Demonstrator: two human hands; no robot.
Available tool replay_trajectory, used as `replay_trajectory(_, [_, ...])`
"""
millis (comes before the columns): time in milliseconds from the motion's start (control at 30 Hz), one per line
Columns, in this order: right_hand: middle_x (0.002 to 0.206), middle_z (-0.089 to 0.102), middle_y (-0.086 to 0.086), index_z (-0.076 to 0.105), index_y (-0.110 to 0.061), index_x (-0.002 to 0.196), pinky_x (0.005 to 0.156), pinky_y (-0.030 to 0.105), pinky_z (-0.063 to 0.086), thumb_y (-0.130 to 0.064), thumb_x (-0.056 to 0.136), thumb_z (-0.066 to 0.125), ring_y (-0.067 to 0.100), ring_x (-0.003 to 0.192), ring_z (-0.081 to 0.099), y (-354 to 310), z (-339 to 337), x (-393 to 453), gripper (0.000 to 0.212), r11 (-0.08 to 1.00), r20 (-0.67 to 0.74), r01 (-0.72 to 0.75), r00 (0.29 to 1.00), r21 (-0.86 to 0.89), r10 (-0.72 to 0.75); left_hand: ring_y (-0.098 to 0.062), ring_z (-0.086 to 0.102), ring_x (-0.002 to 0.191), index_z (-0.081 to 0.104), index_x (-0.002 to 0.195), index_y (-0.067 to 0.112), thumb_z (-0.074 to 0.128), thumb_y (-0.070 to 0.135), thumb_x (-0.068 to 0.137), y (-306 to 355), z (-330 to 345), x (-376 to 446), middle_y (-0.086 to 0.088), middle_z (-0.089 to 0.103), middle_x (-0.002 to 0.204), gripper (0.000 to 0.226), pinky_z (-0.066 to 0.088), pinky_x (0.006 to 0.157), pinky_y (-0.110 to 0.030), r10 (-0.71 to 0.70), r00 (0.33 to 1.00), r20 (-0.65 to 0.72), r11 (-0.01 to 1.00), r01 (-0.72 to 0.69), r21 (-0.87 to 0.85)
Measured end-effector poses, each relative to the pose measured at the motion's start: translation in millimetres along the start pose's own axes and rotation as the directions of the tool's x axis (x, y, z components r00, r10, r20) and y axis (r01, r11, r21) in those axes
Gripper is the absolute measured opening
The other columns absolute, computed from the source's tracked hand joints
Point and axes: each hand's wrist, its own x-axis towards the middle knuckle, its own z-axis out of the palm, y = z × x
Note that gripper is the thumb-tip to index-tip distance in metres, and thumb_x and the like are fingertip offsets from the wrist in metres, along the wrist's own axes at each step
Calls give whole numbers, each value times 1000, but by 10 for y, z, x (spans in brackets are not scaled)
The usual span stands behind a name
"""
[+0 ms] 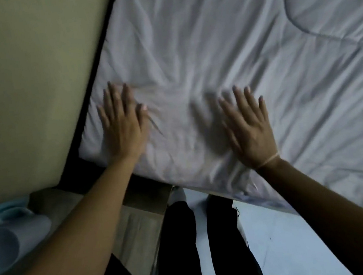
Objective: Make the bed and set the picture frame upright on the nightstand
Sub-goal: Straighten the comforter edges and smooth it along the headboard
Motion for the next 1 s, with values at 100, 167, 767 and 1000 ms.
replay_trajectory(100, [155, 29, 18, 35, -19, 147, 115, 56, 19, -38, 102, 35, 40, 143, 23, -138, 183, 581, 49, 999, 4, -53, 999, -3, 53, -28, 15, 146, 19, 151, 16, 22, 48, 99, -257, 110, -173, -11, 18, 158, 61, 8, 118, -49, -28, 999, 22, 1000, 28, -2])
replay_trajectory(167, [155, 29, 16, 34, -21, 148, 115, 55, 18, -40, 101, 38, 40, 144, 22, -322, 305, 833, 50, 999, 36, -43, 998, 5, 43, -28, 16, 145, 20, 151, 15, 24, 48, 99, -334, 144, -416, -11, 19, 157, 62, 10, 118, -49, -89, 996, 5, 996, 89, -18])
replay_trajectory(767, [162, 8, 4, 14, -30, 153, 118, 55, 0, -42, 98, 37, 34, 148, -3, -1599, 880, 331, 61, 827, 521, 561, 698, 27, -491, -12, 48, 119, 48, 136, 10, 32, 21, 103, -739, -224, -959, -9, 52, 136, 38, 32, 92, -18, -689, 705, 171, 463, 609, -644])
replay_trajectory(1000, [154, 31, 13, 39, -16, 146, 116, 54, 22, -27, 98, 44, 32, 146, 21, -1406, 649, 328, 49, 916, 171, 369, 903, 157, -393, -18, 60, 100, 63, 104, 18, 48, 40, 96, -768, -119, -849, 0, 63, 102, 28, 48, 92, -34, -674, 544, 500, -71, 626, -777])
